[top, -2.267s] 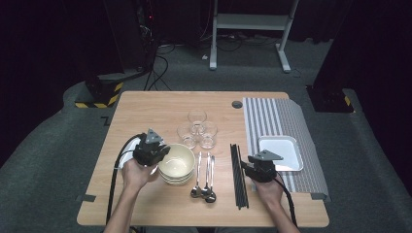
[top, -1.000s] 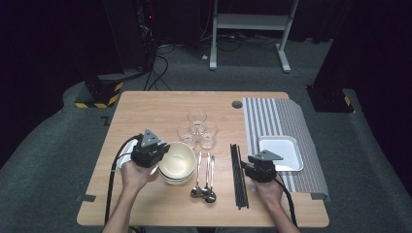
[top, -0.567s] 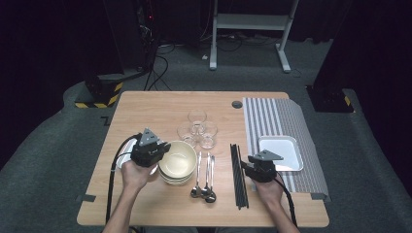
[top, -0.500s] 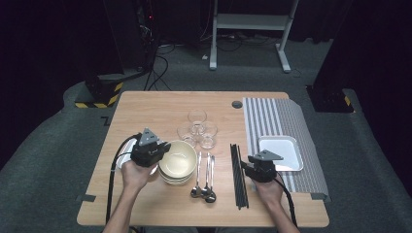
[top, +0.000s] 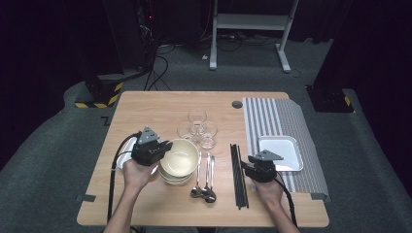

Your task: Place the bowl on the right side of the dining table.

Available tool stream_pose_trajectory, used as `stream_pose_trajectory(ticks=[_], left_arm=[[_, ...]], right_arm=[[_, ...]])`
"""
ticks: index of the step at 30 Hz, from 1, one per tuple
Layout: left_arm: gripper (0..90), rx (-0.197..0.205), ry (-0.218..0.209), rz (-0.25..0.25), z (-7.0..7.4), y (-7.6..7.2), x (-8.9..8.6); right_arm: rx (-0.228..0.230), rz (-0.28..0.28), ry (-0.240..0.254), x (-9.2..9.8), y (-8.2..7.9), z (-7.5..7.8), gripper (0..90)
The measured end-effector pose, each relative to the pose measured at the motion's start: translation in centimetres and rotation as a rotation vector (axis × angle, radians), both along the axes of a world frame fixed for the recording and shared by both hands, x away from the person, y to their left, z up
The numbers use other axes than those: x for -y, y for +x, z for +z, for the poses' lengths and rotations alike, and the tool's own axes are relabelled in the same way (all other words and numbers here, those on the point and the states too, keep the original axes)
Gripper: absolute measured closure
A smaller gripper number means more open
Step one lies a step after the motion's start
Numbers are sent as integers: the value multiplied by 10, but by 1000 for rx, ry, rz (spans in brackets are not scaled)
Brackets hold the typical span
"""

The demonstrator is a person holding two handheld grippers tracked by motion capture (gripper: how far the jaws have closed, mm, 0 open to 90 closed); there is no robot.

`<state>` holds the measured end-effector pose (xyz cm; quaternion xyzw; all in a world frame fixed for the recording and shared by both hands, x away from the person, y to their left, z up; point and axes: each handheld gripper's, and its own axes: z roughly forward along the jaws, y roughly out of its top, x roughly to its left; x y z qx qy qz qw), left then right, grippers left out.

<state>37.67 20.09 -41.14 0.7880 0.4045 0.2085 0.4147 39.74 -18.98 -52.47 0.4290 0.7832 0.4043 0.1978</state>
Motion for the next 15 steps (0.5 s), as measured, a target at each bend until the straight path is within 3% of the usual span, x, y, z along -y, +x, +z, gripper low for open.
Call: stream_pose_trajectory(ticks=[15], left_arm=[[834, 1, -46, -14, 7, 2, 5]], right_arm=[[1, 2, 1, 0, 0, 0, 562]])
